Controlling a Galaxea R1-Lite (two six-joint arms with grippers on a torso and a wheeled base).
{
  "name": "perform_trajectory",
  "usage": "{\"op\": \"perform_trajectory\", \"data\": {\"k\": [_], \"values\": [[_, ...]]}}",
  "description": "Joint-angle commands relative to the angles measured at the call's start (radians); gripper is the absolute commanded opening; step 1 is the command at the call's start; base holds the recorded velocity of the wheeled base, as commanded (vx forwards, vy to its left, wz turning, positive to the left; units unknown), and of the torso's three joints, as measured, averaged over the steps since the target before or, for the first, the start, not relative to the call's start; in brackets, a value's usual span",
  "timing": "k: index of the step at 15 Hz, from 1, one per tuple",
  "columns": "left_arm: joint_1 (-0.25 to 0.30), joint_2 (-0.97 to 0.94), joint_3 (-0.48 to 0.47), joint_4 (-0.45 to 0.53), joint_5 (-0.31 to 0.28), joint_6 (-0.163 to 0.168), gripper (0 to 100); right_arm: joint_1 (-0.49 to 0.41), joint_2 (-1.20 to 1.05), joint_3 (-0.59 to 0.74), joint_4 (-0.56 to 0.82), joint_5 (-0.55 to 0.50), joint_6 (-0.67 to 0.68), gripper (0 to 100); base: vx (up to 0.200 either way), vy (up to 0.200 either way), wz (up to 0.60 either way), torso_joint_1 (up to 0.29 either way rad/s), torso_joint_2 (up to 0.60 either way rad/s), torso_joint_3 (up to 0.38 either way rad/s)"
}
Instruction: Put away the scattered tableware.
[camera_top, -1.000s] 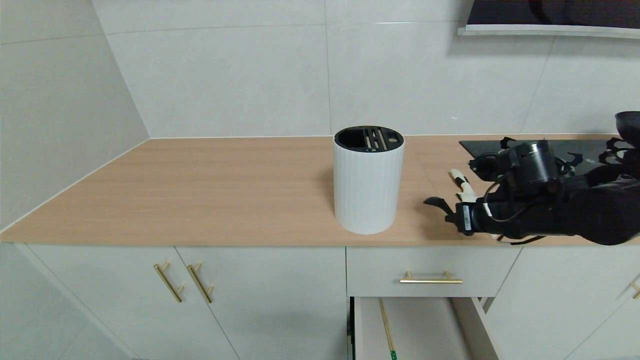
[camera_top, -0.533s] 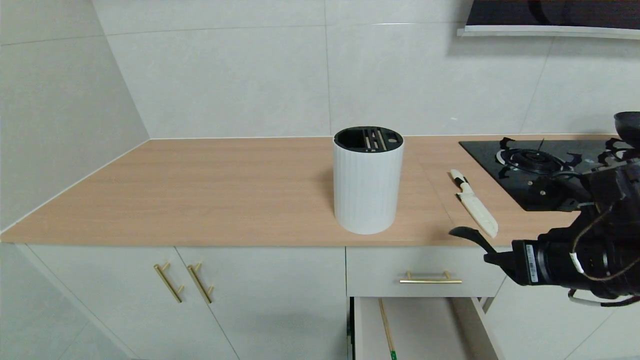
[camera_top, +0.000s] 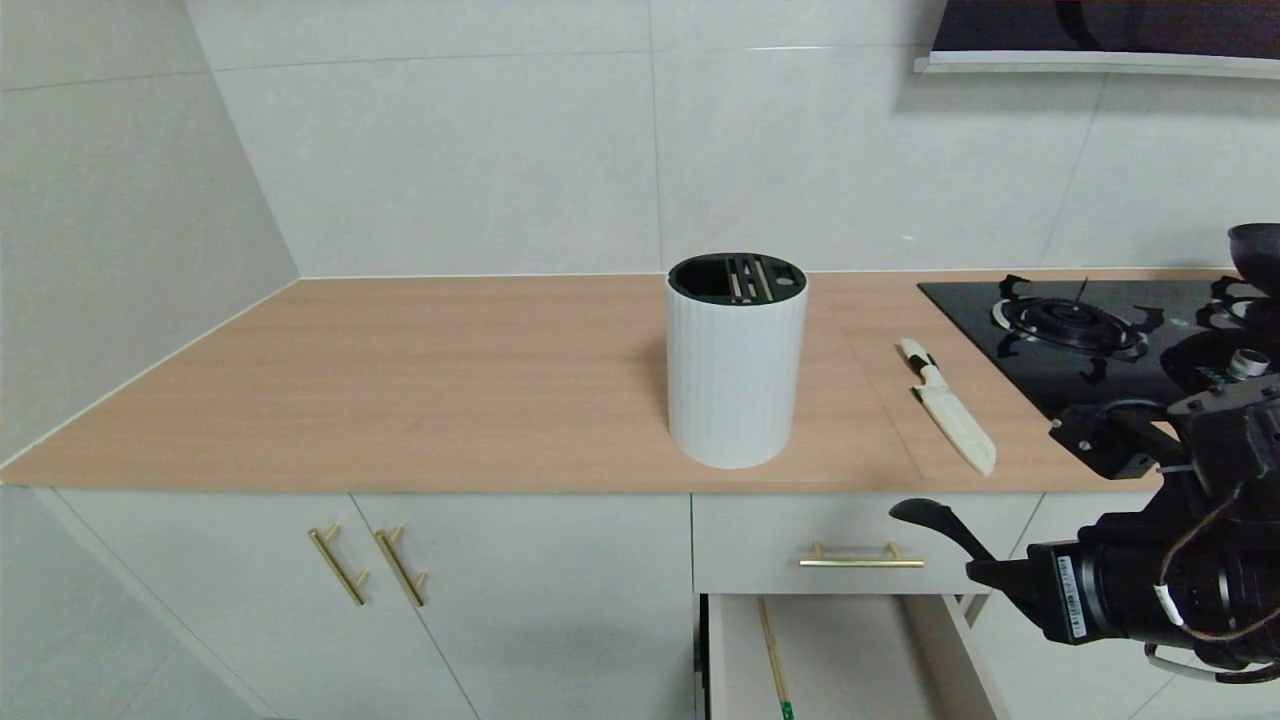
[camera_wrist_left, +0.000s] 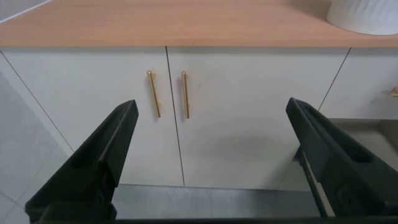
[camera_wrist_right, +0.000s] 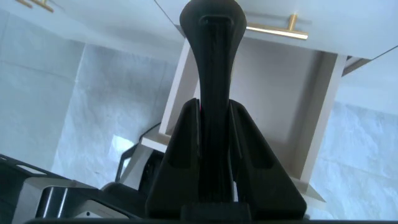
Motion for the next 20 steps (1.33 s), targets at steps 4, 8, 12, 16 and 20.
{"op": "perform_trajectory", "data": {"k": [4,8,12,16,20], "values": [[0.0,0.001,0.0,0.0,0.0,0.001,100,0.002,0.023,0.01,-0.005,0.0,0.0,0,0.0,0.0,0.0,-0.084,0.17,0.103],[0.0,0.001,0.0,0.0,0.0,0.0,100,0.002,0.025,0.01,-0.003,0.0,0.0,0,0.0,0.0,0.0,-0.203,0.47,0.27],[0.0,0.001,0.0,0.0,0.0,0.0,100,0.002,0.042,0.016,-0.005,0.0,-0.002,0,0.0,0.0,0.0,-0.201,0.49,0.289],[0.0,0.001,0.0,0.0,0.0,0.0,100,0.002,0.045,0.017,-0.011,0.0,-0.002,0,0.0,0.0,0.0,-0.182,0.47,0.289],[0.0,0.001,0.0,0.0,0.0,0.0,100,0.002,0.046,0.019,-0.011,0.0,-0.002,0,0.0,0.0,0.0,-0.152,0.46,0.31]]}}
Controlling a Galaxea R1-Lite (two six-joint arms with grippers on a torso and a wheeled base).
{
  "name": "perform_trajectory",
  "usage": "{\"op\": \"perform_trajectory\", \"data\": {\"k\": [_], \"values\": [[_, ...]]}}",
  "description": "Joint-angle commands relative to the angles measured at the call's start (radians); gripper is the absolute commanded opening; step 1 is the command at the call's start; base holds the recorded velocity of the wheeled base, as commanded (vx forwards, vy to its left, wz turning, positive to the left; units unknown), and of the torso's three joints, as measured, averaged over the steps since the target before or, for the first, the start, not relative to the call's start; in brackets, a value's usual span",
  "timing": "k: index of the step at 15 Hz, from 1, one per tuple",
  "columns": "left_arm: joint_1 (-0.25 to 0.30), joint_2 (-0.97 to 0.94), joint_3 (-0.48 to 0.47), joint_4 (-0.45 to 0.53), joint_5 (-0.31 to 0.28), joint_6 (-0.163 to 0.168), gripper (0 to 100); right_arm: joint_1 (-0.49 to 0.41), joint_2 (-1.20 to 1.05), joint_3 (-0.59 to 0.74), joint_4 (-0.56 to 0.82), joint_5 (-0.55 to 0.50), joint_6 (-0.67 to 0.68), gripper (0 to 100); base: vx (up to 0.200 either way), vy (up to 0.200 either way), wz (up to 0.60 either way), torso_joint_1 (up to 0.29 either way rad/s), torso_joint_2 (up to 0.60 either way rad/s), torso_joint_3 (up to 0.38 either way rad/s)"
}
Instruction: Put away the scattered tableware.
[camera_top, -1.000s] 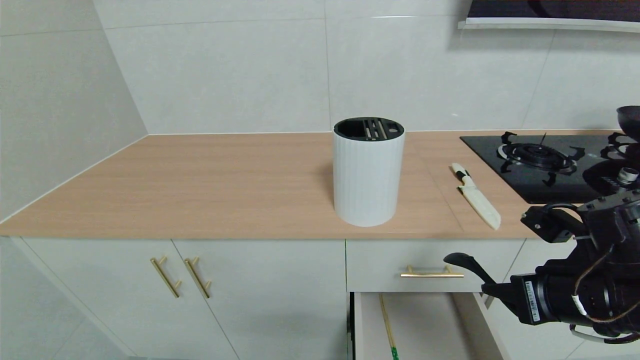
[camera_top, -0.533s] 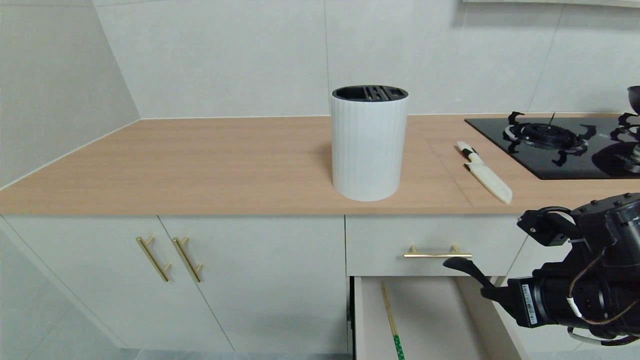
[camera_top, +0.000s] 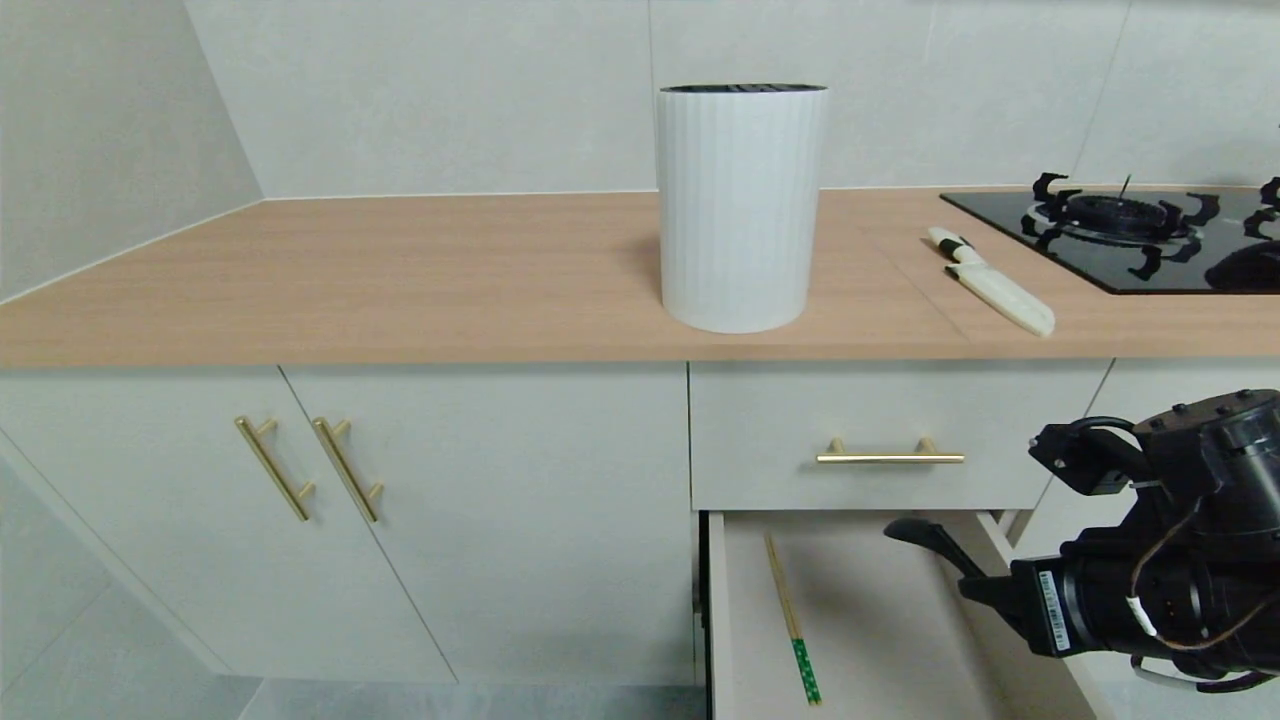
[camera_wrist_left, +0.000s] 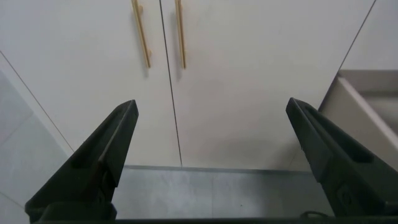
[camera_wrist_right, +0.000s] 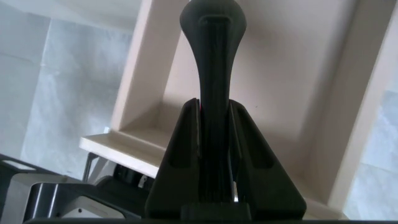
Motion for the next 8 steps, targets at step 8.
{"op": "perform_trajectory", "data": {"k": [8], "values": [[0.0,0.001,0.0,0.0,0.001,0.0,100,0.001,0.01,0.006,-0.001,0.0,-0.014,0,0.0,0.0,0.0,-0.07,0.3,0.216]]}}
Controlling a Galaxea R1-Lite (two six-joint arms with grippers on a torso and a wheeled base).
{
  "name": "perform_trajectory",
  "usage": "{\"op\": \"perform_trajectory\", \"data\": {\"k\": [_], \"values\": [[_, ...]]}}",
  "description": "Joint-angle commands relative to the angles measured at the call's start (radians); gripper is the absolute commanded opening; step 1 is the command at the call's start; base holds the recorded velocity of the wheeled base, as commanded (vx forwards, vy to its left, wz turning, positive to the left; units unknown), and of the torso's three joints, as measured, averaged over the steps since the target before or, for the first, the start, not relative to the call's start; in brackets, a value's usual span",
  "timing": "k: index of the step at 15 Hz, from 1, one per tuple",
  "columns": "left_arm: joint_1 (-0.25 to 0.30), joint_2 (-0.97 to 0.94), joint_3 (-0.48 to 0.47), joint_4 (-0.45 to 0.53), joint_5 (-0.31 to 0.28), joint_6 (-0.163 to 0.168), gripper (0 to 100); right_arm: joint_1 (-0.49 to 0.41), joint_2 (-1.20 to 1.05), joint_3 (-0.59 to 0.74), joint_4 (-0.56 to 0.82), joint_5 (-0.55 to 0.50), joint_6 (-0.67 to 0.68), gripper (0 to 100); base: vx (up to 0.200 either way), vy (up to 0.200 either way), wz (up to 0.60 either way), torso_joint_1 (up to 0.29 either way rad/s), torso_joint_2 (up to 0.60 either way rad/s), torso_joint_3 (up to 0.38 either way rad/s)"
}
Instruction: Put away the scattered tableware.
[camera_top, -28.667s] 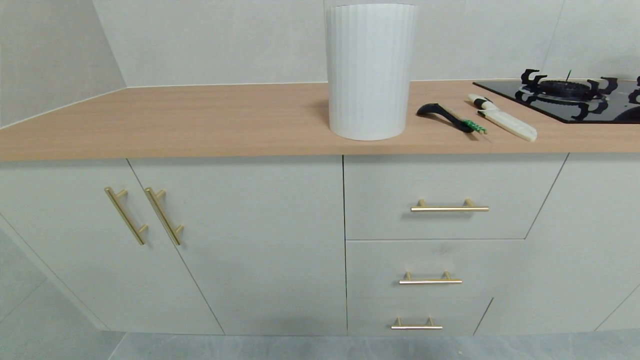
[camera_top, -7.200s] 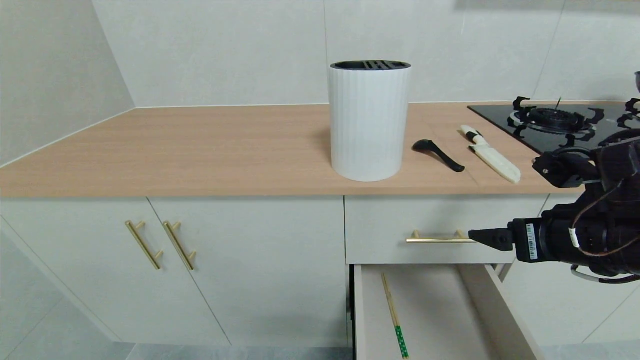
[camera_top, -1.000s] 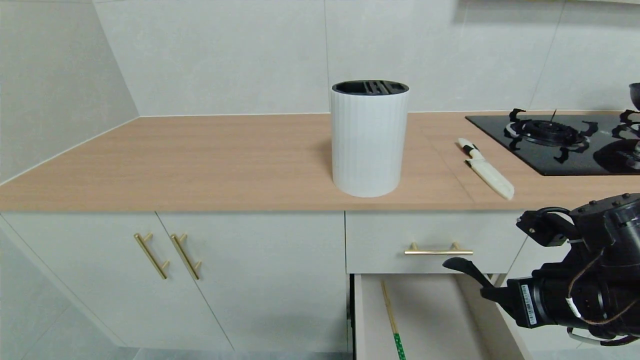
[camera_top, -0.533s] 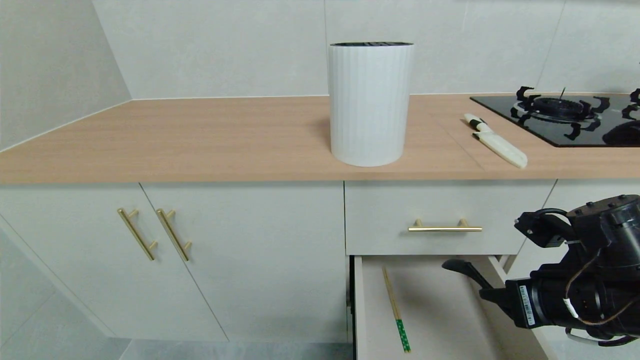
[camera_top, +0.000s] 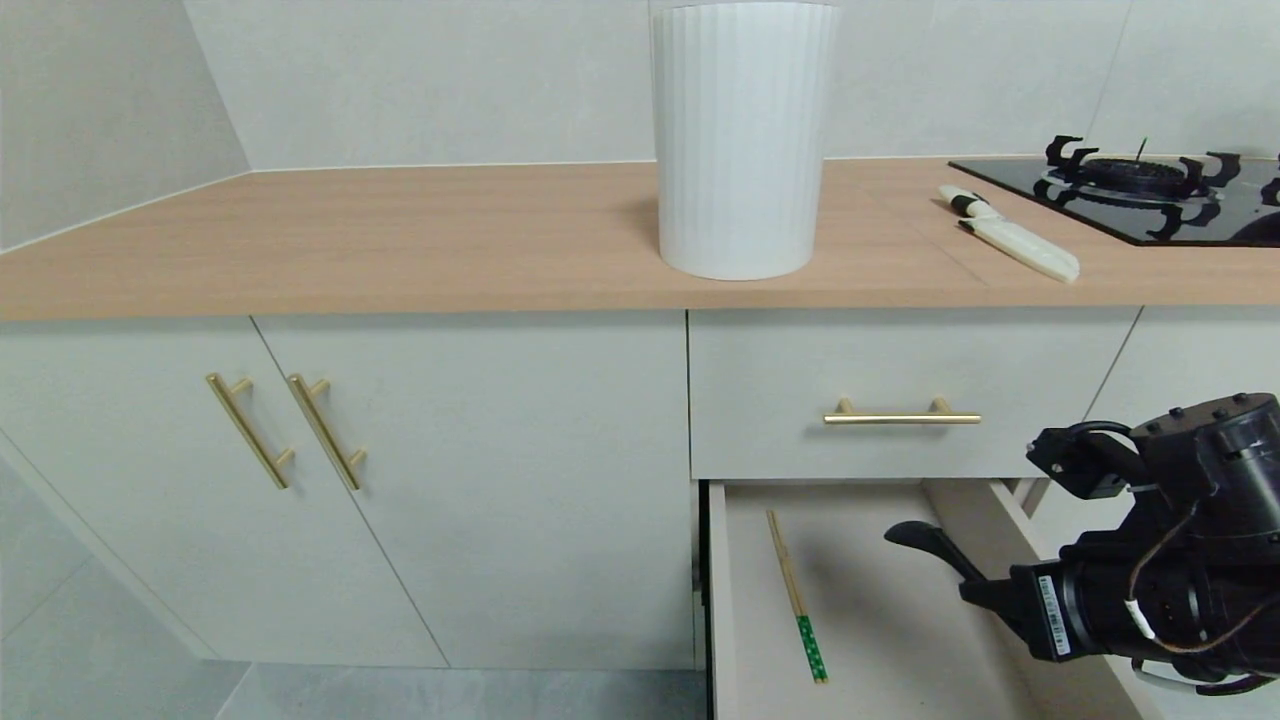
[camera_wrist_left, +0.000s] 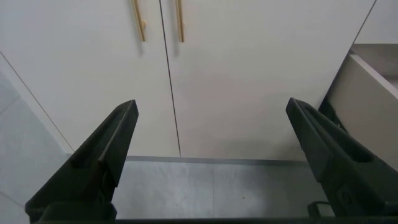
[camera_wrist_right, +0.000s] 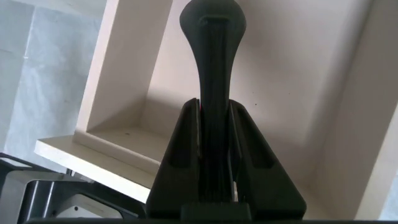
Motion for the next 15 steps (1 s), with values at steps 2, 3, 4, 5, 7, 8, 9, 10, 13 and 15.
{"op": "perform_trajectory", "data": {"k": [2,3,4,5,7,8,9,10,13,15], "values": [[0.0,0.001,0.0,0.0,0.0,0.0,100,0.001,0.017,0.002,-0.013,0.002,0.0,0,0.0,0.0,0.0,0.0,0.0,0.0],[0.0,0.001,0.0,0.0,0.0,0.0,100,-0.001,0.037,0.001,-0.023,0.002,0.0,0,0.0,0.0,0.0,0.0,0.0,0.0],[0.0,0.001,0.0,0.0,0.0,0.0,100,-0.009,0.08,0.001,-0.05,0.003,0.0,0,0.0,0.0,0.0,0.0,0.0,0.0],[0.0,0.001,0.0,0.0,0.0,0.0,100,-0.016,0.122,0.001,-0.072,0.0,0.0,0,0.0,0.0,0.0,0.0,0.0,0.0],[0.0,0.001,0.0,0.0,0.0,0.0,100,-0.022,0.2,-0.007,-0.135,-0.001,0.006,0,0.0,0.0,0.0,0.0,0.0,0.0],[0.0,0.001,0.0,0.0,0.0,0.0,100,-0.048,0.34,0.002,-0.282,-0.031,0.012,0,0.0,0.0,0.0,0.0,0.0,0.0],[0.0,0.001,0.0,0.0,0.0,0.0,100,-0.055,0.403,0.002,-0.316,-0.05,0.017,0,0.0,0.0,0.0,0.0,0.0,0.0],[0.0,0.001,0.0,0.0,0.0,0.0,100,-0.062,0.468,0.002,-0.34,-0.077,0.026,0,0.0,0.0,0.0,0.0,0.0,0.0],[0.0,0.001,0.0,0.0,0.0,0.0,100,-0.076,0.651,-0.003,-0.474,-0.126,0.058,0,0.0,0.0,0.0,0.0,0.0,0.0],[0.0,0.001,0.0,0.0,0.0,0.001,100,-0.079,0.745,-0.001,-0.563,-0.166,0.065,0,0.0,0.0,0.0,0.0,0.0,0.0]]}}
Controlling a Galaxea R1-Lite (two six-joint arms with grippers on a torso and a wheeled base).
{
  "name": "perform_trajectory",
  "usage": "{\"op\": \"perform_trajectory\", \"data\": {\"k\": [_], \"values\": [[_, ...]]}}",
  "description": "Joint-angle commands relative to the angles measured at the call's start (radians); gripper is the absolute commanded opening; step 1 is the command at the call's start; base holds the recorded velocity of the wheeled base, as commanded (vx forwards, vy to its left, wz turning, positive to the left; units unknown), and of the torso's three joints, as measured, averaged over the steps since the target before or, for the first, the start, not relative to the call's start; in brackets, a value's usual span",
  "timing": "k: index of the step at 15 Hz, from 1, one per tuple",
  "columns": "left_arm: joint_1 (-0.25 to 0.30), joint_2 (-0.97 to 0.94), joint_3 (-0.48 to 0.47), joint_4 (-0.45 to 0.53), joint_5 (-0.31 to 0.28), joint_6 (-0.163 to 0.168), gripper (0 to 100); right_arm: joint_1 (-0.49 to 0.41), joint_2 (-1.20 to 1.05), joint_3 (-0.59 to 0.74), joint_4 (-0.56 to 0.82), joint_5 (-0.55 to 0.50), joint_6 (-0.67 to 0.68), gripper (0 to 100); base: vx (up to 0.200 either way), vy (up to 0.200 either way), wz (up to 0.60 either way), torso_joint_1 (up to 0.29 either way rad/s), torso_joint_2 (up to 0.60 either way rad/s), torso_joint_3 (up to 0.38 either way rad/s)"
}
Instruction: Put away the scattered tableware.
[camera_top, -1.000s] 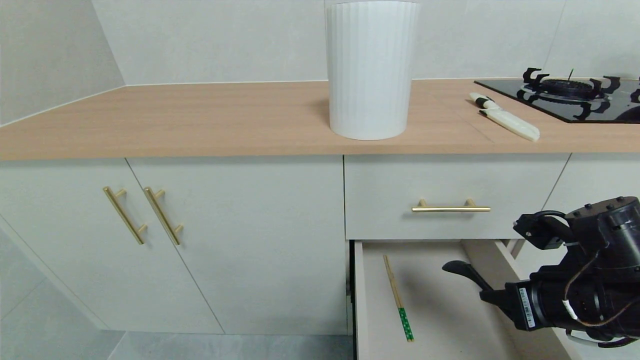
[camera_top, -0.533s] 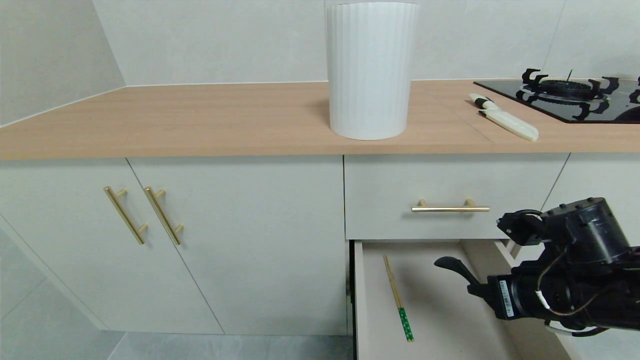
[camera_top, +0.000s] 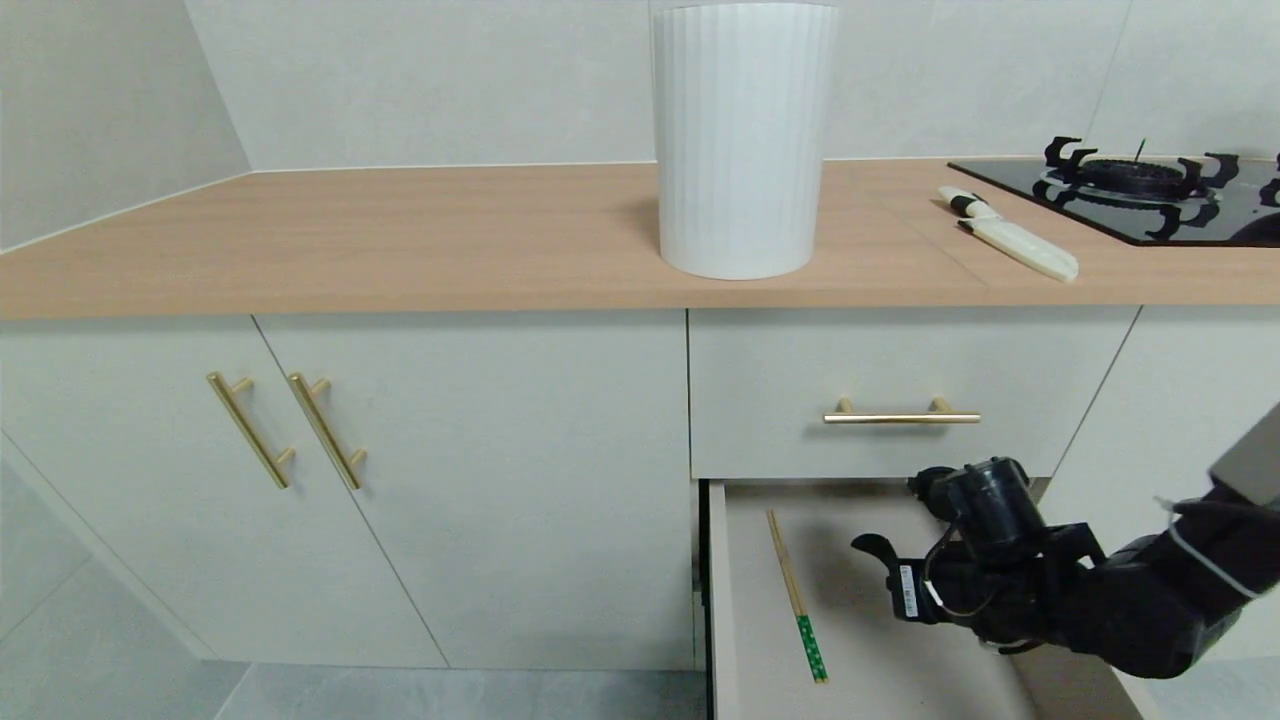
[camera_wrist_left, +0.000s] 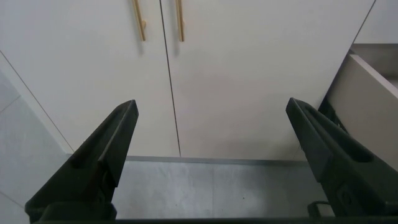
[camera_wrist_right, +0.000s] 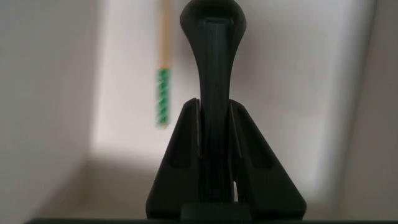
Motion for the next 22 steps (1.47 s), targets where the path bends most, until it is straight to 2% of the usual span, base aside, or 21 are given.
{"op": "perform_trajectory", "data": {"k": [1,9,15,16,22], "values": [[0.0,0.001,0.0,0.0,0.001,0.0,100,-0.007,0.186,-0.002,-0.078,-0.041,0.008,0,0.0,0.0,0.0,0.0,0.0,0.0],[0.0,0.001,0.0,0.0,0.001,0.0,100,-0.008,0.257,-0.008,-0.149,-0.061,0.006,0,0.0,0.0,0.0,0.0,0.0,0.0],[0.0,0.001,0.0,0.0,0.001,0.0,100,-0.008,0.255,-0.002,-0.152,-0.068,0.008,0,0.0,0.0,0.0,0.0,0.0,0.0],[0.0,0.001,0.0,0.0,0.001,0.0,100,-0.008,0.255,-0.002,-0.152,-0.068,0.008,100,0.0,0.0,0.0,0.0,0.0,0.0],[0.0,0.001,0.0,0.0,0.001,0.0,100,-0.008,0.246,0.0,-0.152,-0.068,0.008,100,0.0,0.0,0.0,0.0,0.0,0.0]]}}
